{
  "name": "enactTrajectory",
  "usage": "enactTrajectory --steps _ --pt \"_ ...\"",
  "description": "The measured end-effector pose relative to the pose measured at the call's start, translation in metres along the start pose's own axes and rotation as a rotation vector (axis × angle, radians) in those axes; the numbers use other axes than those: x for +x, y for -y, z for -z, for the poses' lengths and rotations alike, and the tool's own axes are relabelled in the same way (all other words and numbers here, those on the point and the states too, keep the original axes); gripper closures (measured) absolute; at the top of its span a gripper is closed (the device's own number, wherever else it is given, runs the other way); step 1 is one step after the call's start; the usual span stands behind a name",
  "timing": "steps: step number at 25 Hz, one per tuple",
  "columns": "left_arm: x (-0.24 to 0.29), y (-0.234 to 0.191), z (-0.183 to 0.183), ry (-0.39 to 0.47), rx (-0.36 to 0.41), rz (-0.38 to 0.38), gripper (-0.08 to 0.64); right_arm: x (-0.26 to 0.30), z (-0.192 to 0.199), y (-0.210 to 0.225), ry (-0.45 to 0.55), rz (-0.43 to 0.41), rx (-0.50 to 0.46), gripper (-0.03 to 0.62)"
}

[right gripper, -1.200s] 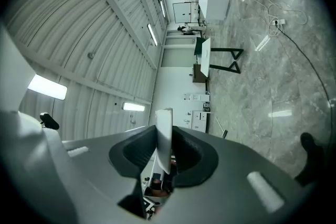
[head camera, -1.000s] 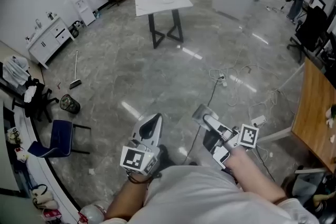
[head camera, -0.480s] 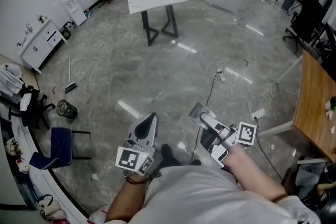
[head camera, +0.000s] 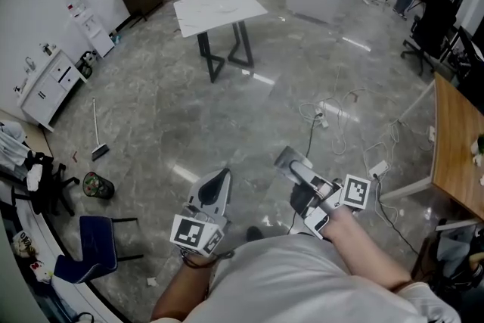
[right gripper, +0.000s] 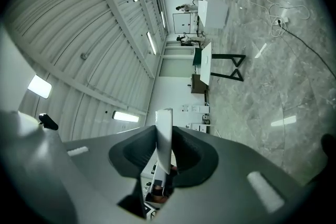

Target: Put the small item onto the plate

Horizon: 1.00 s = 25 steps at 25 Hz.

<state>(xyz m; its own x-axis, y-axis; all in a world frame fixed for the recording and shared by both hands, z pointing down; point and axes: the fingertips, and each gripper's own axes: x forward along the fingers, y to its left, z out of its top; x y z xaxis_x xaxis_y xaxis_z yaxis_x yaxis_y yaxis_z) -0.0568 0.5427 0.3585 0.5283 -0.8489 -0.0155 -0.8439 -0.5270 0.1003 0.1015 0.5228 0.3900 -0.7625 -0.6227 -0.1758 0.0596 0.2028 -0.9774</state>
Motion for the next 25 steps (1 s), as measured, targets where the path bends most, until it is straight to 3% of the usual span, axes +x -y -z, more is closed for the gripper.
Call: enactTrajectory --steps 7,13,25 --pt "0.023 -0.058 -0.015 0.036 0.000 -0.001 0.555 0.053 -0.018 0.011 0.012 0.001 -0.011 0.500" --pt "0.068 -0.106 -0.012 0.031 0.000 -0.040 0.555 0.108 -0.061 0.037 -0.013 0.003 0.015 0.501" --pt "0.276 -0.190 0.002 -0.003 0.000 -0.149 0.555 0.227 -0.262 0.089 -0.121 -0.014 0.000 0.501"
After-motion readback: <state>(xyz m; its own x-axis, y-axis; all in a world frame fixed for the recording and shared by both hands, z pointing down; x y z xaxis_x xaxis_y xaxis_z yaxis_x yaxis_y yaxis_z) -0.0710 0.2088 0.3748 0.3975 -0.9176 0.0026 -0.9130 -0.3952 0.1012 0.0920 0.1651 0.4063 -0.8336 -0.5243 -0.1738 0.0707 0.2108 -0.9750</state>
